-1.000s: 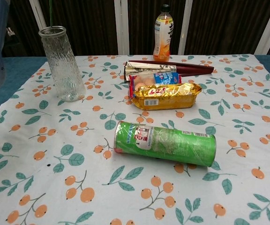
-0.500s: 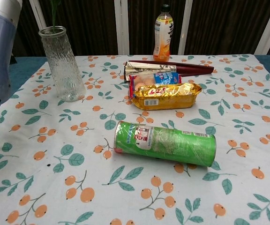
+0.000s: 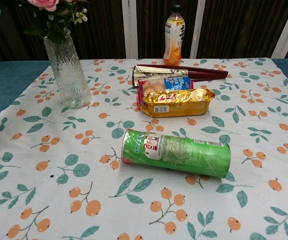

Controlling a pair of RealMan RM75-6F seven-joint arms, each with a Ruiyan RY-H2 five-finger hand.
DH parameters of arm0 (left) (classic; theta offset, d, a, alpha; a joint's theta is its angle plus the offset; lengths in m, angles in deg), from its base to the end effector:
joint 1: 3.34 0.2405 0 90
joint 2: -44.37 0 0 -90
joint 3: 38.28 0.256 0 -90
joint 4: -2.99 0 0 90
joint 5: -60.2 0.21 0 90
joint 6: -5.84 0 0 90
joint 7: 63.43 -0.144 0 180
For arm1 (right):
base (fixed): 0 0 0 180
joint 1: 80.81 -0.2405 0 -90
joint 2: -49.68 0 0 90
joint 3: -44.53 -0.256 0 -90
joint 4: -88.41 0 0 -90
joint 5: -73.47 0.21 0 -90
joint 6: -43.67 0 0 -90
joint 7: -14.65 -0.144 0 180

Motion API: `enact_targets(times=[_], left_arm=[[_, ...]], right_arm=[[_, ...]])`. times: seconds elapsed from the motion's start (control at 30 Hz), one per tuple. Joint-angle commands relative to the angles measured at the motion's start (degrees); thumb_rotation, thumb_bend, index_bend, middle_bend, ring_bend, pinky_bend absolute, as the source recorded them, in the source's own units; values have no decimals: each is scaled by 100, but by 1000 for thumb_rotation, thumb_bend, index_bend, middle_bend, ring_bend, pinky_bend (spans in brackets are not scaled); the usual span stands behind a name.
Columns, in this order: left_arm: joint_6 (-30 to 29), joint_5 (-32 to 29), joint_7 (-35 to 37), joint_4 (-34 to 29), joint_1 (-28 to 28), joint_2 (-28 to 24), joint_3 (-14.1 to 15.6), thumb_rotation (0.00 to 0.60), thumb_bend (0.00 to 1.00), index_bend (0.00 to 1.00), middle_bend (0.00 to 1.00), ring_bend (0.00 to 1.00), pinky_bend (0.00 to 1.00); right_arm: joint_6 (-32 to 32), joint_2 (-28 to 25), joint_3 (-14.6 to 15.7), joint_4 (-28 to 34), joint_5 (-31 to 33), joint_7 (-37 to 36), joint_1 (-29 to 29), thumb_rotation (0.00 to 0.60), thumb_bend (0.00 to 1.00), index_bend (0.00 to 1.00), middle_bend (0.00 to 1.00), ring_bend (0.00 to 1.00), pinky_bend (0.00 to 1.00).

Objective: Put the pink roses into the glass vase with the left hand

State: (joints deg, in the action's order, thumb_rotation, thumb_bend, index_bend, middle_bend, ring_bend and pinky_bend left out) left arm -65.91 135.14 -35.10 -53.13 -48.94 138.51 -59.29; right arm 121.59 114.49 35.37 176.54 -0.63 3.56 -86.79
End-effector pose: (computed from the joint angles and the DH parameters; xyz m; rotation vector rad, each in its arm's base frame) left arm -0.1546 0.4324 0.0781 -1.2827 -0.9927 -1.6912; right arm -0.3449 -0.2088 0.1754 1.1387 -1.0854 0.9458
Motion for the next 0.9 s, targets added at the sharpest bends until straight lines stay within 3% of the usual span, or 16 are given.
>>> enact_targets(times=[0.03, 0.13, 0.3, 0.47, 0.57, 0.6, 0.77, 0.9], left_arm=[[1084, -446, -743, -1576, 435, -1304, 344, 600, 226, 49, 111, 0, 0], [1525, -893, -1308, -2481, 562, -2099, 366, 598, 196, 37, 96, 0, 0], [1554, -1428, -2195, -3491, 777, -2961, 413, 537, 177, 30, 81, 0, 0], [688, -1499, -2203, -4446, 1353, -3624, 283, 536, 172, 4, 71, 0, 0], [91, -1362, -2427, -4836, 1782, -3903, 429, 539, 173, 10, 83, 0, 0], [-205, -1285, -2774, -4935, 1982, -3966, 600, 546, 178, 20, 96, 0, 0], [-1474, -724, -4282, -4934, 2746, -3447, 1441, 600, 207, 56, 155, 0, 0], [-2059, -178, -4299, -4487, 3253, -2771, 1900, 600, 215, 92, 166, 0, 0]], right_arm=[[50, -10, -12, 42, -24, -10, 18, 600, 150, 131, 0, 0, 0], [106, -18, -19, 71, -69, -38, 31, 600, 151, 131, 0, 0, 0], [170, -34, -28, 127, -90, -55, 60, 600, 151, 131, 0, 0, 0], [219, -51, -25, 173, -143, -97, 78, 600, 151, 131, 0, 0, 0], [243, -61, -16, 203, -190, -115, 84, 600, 151, 131, 0, 0, 0], [257, -68, -8, 220, -215, -115, 88, 600, 150, 131, 0, 0, 0], [273, -94, 29, 268, -323, -94, 82, 600, 151, 131, 0, 0, 0], [220, -173, 138, 225, -577, -100, 38, 600, 150, 131, 0, 0, 0]])
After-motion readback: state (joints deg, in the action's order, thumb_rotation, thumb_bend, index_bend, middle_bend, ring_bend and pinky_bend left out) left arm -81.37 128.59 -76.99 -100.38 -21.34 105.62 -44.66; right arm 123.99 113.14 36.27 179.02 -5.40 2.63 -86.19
